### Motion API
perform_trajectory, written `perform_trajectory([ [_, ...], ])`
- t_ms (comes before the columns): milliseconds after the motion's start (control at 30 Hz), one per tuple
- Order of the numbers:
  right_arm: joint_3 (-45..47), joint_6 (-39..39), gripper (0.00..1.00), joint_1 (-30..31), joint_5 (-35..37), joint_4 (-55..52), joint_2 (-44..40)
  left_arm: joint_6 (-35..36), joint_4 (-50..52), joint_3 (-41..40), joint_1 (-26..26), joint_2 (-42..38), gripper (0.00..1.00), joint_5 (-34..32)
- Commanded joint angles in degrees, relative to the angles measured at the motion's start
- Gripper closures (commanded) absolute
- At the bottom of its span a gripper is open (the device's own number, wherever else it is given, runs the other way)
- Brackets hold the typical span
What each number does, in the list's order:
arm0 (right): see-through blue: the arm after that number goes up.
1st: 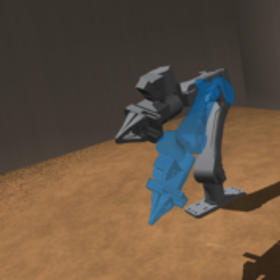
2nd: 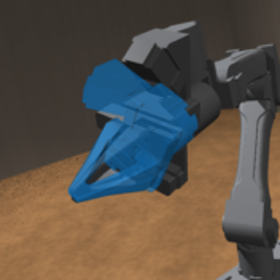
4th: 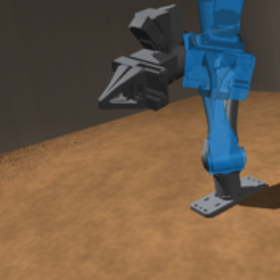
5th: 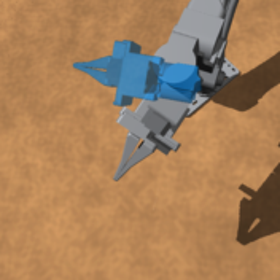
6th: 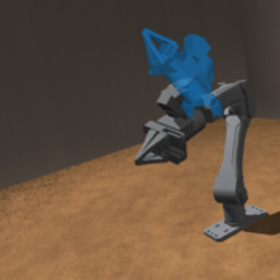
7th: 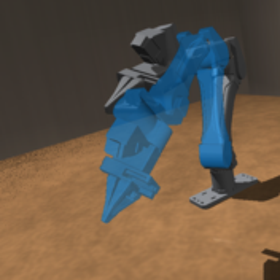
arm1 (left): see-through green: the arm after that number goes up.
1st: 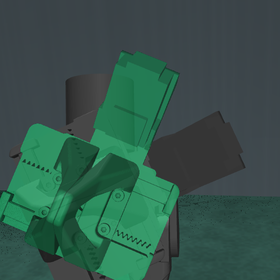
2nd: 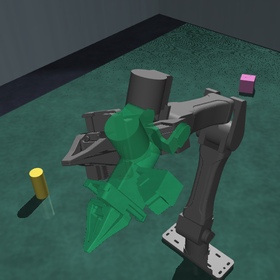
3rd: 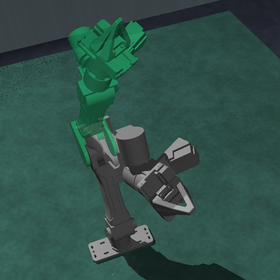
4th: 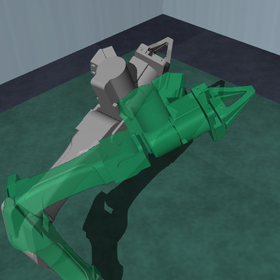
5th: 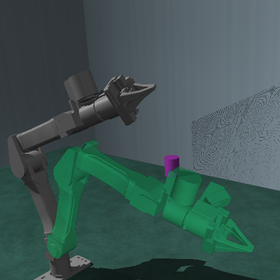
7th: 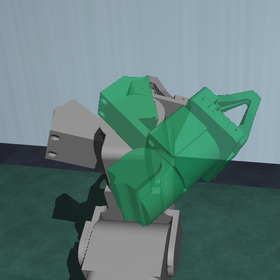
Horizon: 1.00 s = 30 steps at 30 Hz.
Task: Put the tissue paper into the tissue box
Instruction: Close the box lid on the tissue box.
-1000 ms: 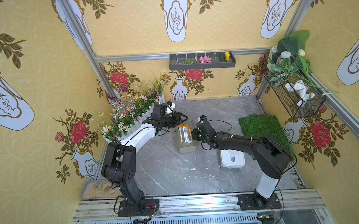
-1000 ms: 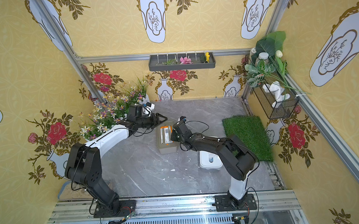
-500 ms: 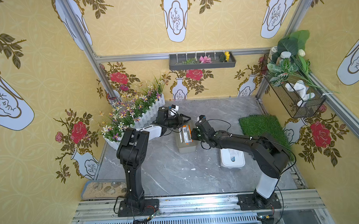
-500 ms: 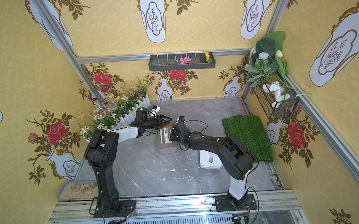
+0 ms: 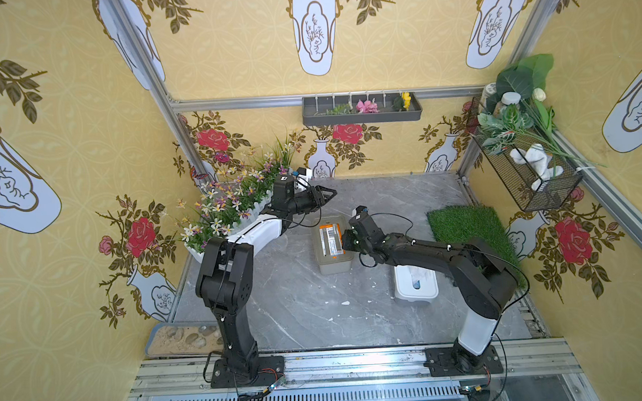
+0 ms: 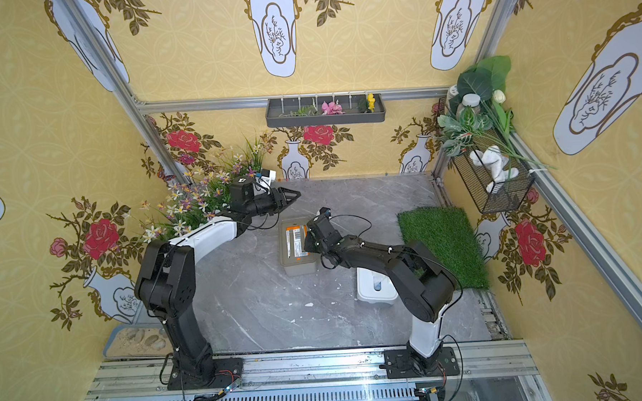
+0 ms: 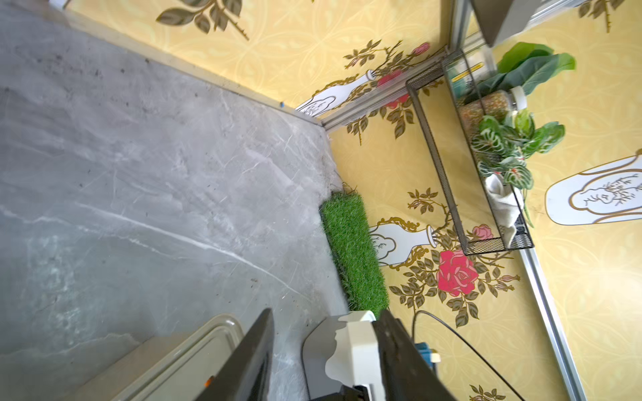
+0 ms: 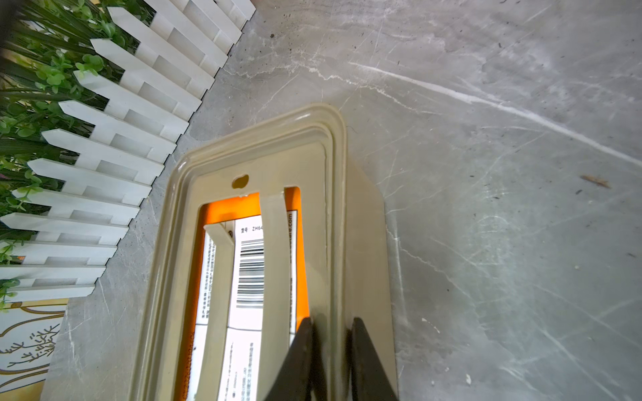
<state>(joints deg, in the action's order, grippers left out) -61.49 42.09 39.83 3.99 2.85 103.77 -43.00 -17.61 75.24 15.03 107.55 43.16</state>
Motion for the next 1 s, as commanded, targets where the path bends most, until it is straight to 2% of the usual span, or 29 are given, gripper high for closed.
perform_trajectory([
  [0, 0.84, -0.39, 0.81, 0.51, -3.99, -20.69, 1.66, 0.64, 3.88, -0.99, 0.09, -0.16, 0.50, -2.54],
  [133, 0.71, -0.31, 0.80, 0.51, -4.08, -20.76, 1.96, 1.65, 6.09, -5.31, 0.08, 2.13, 0.50, -4.23],
  [233, 0.72, -0.33, 0.81, 0.50, -4.24, -20.75, 2.22, 1.35, 3.48, -9.48, -0.39, 5.68, 0.50, -4.46],
  [467, 0.89, -0.06, 0.81, 0.59, -4.42, -21.05, 2.14, 2.39, 4.76, -10.12, -0.44, 10.78, 0.51, -7.36],
  [633, 2.64, 0.01, 0.80, 0.09, -5.65, -17.65, 0.74, 3.73, 6.79, -11.81, -0.41, 9.65, 0.51, -8.60],
  [733, 3.31, -1.47, 0.76, -0.74, -6.92, -14.24, -0.94, 6.44, 10.50, -12.01, 0.08, 6.79, 0.51, -10.19],
  [800, 2.56, -2.94, 0.66, -1.34, -7.45, -13.44, -1.52, 8.46, 13.40, -11.46, 0.76, 5.35, 0.51, -10.88],
  [867, 1.84, -4.23, 0.62, -1.90, -8.30, -12.24, -1.97, 10.44, 16.22, -10.73, 1.63, 4.51, 0.51, -11.88],
  [967, 1.63, -5.38, 0.59, -2.77, -9.58, -9.57, -2.72, 12.30, 18.80, -10.03, 2.86, 3.68, 0.51, -13.13],
])
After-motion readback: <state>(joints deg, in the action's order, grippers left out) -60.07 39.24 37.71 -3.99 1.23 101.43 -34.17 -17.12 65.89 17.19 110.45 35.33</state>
